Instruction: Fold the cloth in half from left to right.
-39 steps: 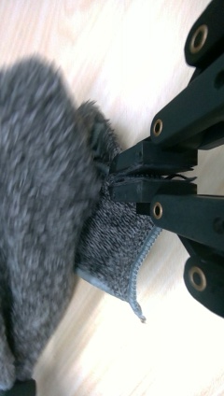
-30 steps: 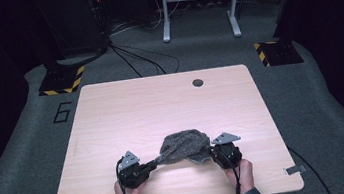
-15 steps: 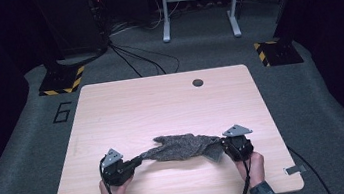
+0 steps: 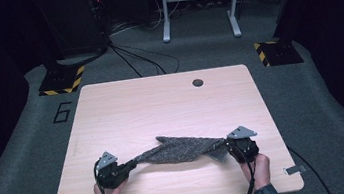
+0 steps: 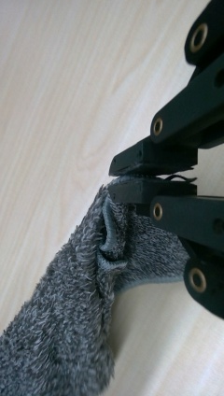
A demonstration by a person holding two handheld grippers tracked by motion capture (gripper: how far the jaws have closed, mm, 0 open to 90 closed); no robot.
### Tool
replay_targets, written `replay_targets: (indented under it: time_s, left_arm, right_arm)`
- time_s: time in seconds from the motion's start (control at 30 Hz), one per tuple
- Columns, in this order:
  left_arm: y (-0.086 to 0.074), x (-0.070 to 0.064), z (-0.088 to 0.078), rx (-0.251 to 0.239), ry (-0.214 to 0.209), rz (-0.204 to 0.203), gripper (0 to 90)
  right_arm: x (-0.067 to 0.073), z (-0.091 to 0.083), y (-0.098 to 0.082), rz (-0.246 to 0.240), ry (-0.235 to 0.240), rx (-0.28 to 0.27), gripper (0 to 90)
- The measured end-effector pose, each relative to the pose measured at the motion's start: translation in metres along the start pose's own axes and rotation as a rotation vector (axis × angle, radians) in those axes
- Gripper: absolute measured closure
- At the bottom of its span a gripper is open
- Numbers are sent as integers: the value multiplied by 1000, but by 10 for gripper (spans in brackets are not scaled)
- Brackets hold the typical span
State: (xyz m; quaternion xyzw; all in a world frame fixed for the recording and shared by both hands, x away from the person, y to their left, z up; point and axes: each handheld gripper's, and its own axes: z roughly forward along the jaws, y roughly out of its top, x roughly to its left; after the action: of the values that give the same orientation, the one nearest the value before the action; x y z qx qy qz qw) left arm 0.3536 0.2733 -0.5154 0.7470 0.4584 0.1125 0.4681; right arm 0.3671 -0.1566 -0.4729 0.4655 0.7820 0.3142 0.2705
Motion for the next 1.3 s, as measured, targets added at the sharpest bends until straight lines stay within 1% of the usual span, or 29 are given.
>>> replay_targets:
  time_s: [0.03,0.07,0.1,0.13,0.17,0.2,0.23,0.3,0.33,0.37,0.4,0.43,0.47,0.5,0.53,0.67,0.7,0.73,0.8,0.93,1.0,1.03,1.07,1.13,1.17,1.2,1.23,1.27,1.3]
  left_arm:
    - [-2,0,0,-3,2,-5,865]
    - [-2,0,-2,11,-14,-1,851]
    - [-2,0,-4,11,-20,-1,755]
    - [0,-1,-6,15,-27,-1,689]
    - [2,-1,-9,9,-25,-7,627]
    - [5,-1,-12,4,-29,-13,627]
    - [10,-2,-15,-6,-20,-11,576]
    - [19,-3,-19,-17,1,-8,415]
    - [26,-4,-19,-23,10,0,415]
    - [36,-5,-16,-15,12,16,352]
    - [36,-5,-16,-15,12,16,340]
    - [43,-7,-11,-13,19,29,334]
    - [49,-7,-7,1,17,39,334]
    - [55,-8,-1,9,19,44,327]
    - [61,-8,5,34,17,66,327]
    - [81,-16,35,95,2,98,320]
    - [85,-18,43,105,1,106,316]
    - [89,-20,50,124,3,127,316]
    - [94,-22,64,154,2,139,313]
    - [97,-21,88,211,9,138,309]
    - [97,-20,98,242,22,154,310]
    - [95,-20,107,276,39,166,314]
    - [95,-20,107,276,39,166,323]
    - [93,-20,113,288,48,163,347]
    - [91,-20,115,293,47,164,433]
    - [91,-20,116,292,51,171,433]
    - [89,-22,117,297,57,187,504]
    - [89,-22,117,297,57,187,556]
    - [87,-23,118,297,62,196,593]
  right_arm:
    - [0,-1,-2,-2,20,-1,835]
    - [-1,-4,-5,7,38,-29,820]
    - [-3,-7,-7,0,48,-39,799]
    - [-6,-13,-10,19,76,-57,738]
    - [-9,-15,-10,30,84,-65,724]
    - [-9,-15,-10,30,84,-65,724]
    - [-12,-17,-10,32,89,-66,694]
    - [-19,-21,-9,64,98,-71,620]
    - [-19,-21,-9,64,98,-71,620]
    - [-21,-20,-8,81,112,-46,580]
    - [-21,-20,-8,81,112,-46,580]
    - [-21,-13,-8,82,118,-22,537]
    - [-21,-13,-8,82,118,-22,537]
    - [-21,-6,-8,102,123,5,521]
    - [-21,-6,-8,102,123,5,521]
    - [-23,8,-7,132,139,34,510]
    - [-20,15,-5,137,153,58,507]
    - [-20,15,-5,137,153,58,507]
    - [-13,23,-4,126,163,97,485]
    - [-9,28,-4,118,175,121,479]
    - [-7,30,-5,117,177,138,482]
    - [-6,32,-6,101,178,141,502]
    - [-5,33,-6,104,177,145,507]
    - [-4,33,-7,92,178,149,525]
    - [-2,35,-8,83,181,158,561]
    - [-2,35,-8,83,181,158,561]
    - [0,37,-9,80,184,161,624]
    - [0,37,-9,80,184,161,624]
    - [4,38,-9,69,187,165,677]
